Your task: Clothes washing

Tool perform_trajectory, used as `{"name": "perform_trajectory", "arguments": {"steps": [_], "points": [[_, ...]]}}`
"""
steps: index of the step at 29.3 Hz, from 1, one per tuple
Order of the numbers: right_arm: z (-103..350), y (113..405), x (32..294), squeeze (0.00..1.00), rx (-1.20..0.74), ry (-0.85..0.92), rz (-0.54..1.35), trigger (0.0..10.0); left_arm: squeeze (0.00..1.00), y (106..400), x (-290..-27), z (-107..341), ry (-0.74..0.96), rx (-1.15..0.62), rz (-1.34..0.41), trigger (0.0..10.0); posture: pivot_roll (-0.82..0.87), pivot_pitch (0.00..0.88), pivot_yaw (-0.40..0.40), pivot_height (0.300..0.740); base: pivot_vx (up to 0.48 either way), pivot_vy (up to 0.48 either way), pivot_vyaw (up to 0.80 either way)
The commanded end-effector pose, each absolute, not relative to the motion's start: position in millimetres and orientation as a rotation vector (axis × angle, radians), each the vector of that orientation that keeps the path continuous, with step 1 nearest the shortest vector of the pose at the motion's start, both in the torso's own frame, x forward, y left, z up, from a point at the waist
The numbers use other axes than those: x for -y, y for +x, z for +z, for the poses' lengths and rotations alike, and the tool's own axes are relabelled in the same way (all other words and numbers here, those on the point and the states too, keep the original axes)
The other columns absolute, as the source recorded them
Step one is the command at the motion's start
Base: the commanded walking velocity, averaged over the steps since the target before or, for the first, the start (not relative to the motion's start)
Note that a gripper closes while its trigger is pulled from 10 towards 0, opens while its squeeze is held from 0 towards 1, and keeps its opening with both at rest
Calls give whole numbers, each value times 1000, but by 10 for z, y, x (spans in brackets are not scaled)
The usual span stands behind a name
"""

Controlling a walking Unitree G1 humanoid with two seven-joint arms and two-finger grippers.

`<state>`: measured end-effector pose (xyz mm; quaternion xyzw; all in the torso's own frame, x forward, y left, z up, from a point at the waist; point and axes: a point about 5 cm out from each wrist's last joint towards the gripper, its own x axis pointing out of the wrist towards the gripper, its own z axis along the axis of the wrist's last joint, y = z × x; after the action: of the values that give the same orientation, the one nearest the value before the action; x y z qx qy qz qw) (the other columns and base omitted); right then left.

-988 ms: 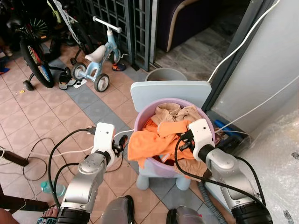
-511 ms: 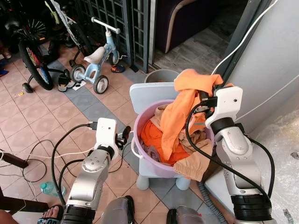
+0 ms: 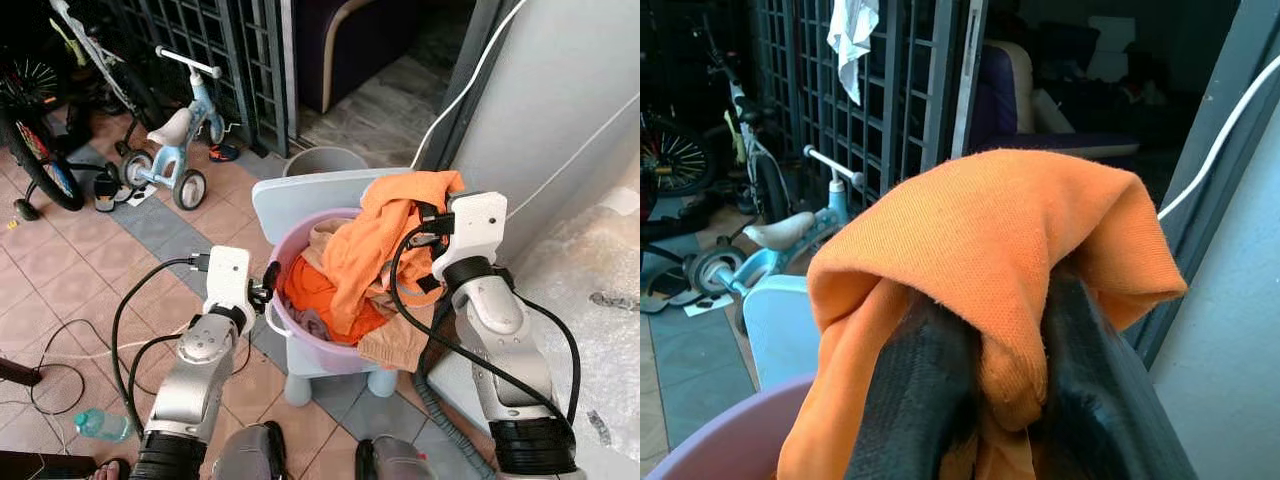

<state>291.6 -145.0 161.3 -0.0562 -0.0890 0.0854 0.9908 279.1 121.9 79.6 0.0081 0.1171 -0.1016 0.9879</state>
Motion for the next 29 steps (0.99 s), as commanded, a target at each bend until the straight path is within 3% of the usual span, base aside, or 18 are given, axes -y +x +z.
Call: {"name": "perform_trajectory", "arguments": {"steps": [1,8,14,23,29], "points": [[1648,2929,1420,0,197,-110,179,10000,0,2774,-1241,754,27,-248,-200,10000,-73,66,20,740,-281,0,0],[1639,2938,1395,0,191,-105,181,10000,0,2773,-1252,742,27,-250,-196,10000,-72,69,21,740,-285,0,0],[1631,2951,1395,0,180,-101,170,10000,0,2778,-1249,774,7,-220,-212,10000,-74,76,24,740,0,0,0],[1623,2947,1382,0,176,-103,167,10000,0,2775,-1268,806,-19,-210,-234,10000,-74,85,25,740,0,0,-740],[1623,2945,1375,0,178,-105,165,10000,0,2770,-1272,811,-22,-208,-240,10000,-76,89,27,740,0,-288,-533]]}}
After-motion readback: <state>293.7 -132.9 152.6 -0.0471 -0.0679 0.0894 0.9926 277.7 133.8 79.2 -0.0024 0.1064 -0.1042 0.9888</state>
